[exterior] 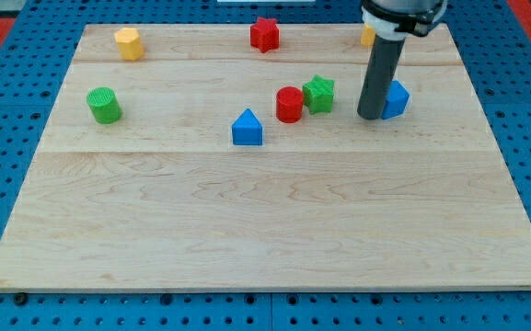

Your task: Move the green star towards the bottom left

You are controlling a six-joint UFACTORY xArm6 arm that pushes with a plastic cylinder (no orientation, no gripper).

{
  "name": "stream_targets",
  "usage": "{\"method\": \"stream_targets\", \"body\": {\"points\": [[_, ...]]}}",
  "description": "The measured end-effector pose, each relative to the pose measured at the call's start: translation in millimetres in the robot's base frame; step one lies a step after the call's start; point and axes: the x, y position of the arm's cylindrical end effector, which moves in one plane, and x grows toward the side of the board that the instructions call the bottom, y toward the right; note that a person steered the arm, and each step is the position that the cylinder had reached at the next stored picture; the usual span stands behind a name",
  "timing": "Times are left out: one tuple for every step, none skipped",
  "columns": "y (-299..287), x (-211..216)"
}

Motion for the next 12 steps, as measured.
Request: {"method": "stream_targets", "body": {"points": [[0, -14], [-3, -14], [-4, -14], [-6, -32], [-20, -62], [-60, -85], [-77, -65], [-58, -18], [-58, 19], [-54, 42], [-54, 58], [-54, 64]]}}
